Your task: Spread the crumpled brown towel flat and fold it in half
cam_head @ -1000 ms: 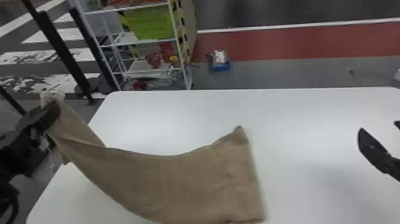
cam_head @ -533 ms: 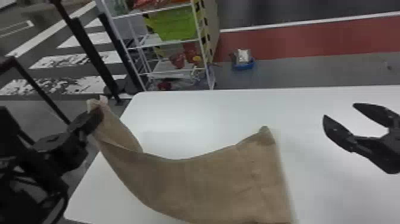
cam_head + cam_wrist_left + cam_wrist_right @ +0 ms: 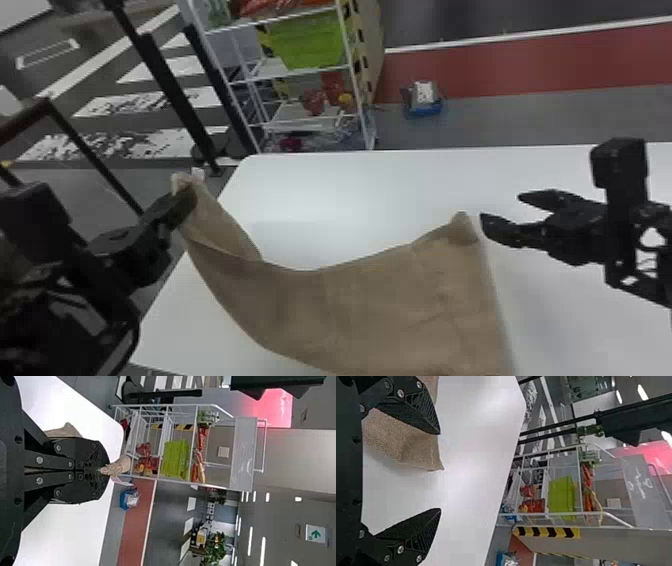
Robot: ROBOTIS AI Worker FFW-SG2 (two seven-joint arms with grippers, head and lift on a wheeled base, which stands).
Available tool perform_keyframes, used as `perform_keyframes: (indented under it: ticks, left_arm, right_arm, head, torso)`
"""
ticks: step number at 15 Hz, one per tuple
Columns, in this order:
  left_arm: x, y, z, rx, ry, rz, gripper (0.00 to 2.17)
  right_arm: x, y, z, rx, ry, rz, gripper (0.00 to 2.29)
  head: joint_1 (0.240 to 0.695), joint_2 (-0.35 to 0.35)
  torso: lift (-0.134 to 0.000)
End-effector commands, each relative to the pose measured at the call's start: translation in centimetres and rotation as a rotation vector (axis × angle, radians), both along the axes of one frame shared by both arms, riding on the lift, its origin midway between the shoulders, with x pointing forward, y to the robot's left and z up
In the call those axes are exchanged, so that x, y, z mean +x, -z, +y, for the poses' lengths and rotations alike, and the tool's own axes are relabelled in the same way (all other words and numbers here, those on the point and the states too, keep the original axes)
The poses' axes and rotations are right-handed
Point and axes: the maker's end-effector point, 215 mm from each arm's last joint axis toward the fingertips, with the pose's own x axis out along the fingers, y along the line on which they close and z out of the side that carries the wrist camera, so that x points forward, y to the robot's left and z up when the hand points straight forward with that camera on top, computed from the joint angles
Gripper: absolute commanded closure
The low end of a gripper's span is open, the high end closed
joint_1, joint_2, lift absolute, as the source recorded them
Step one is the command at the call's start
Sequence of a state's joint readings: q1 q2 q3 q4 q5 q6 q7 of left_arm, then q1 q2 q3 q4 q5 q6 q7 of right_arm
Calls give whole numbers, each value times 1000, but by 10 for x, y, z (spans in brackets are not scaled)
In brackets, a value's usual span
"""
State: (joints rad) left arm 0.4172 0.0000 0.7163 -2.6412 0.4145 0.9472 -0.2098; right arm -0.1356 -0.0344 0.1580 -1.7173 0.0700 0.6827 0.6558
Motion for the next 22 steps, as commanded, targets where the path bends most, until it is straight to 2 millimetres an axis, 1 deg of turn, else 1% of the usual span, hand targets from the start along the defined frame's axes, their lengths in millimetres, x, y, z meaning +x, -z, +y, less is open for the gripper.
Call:
perform_keyframes:
  ticks: [1,2,4,5,7,10,12,13,14,15,16,17,18,19,21,22]
  left_arm:
    - [0,2,2,2,-4,3,1447]
    - [-1,2,2,3,-5,3,1447]
    - [1,3,3,-2,-3,1,1447]
    - [1,2,4,-1,-5,0,1447]
    - [3,-1,6,6,-11,-8,1447]
    - [7,-6,6,7,-10,-21,1447]
    - [8,-7,8,5,-12,-24,1447]
    - [9,-7,9,4,-14,-25,1447]
    - [12,-7,10,0,-15,-29,1447]
    - [16,-6,6,-5,-4,-31,1447]
    - [17,-6,6,1,-3,-31,1447]
    - [18,-6,5,-1,3,-31,1447]
    - [18,-7,5,0,2,-32,1447]
    - [18,-7,6,1,-1,-33,1447]
    - [20,-7,7,0,-3,-35,1447]
    - [19,-7,8,1,-5,-34,1447]
  right_arm:
    - [8,6,16,23,-51,54,215]
    - [11,4,21,31,-60,61,215]
    - [14,9,27,13,-70,93,218]
    - [14,16,31,-2,-79,118,218]
    - [13,32,33,-47,-86,160,218]
    - [14,38,31,-79,-87,185,225]
    - [15,43,31,-87,-98,213,630]
    - [14,45,31,-95,-106,229,1001]
    - [10,49,27,-103,-101,264,1301]
    - [9,52,23,-104,-95,282,1504]
    - [9,50,24,-99,-100,283,1666]
    - [10,45,24,-80,-109,285,1686]
    - [12,43,19,-59,-100,289,1693]
    - [16,42,12,-53,-84,288,1801]
    - [16,41,6,-24,-80,290,1804]
    - [20,38,-1,-5,-66,279,1804]
  head:
    - [695,350]
    - [695,350]
    - [695,350]
    - [695,350]
    - [695,350]
    - [695,350]
    - [695,350]
    - [695,350]
    - [695,350]
    - [695,350]
    - [695,350]
    - [695,350]
    - [695,350]
    - [695,350]
    - [695,350]
    - [695,350]
  torso:
    - [-124]
    - [-124]
    - [-124]
    - [-124]
    - [-124]
    - [-124]
    - [-124]
    - [-124]
    - [-124]
    - [-124]
    - [-124]
    - [-124]
    - [-124]
    - [-124]
    - [-124]
    - [-124]
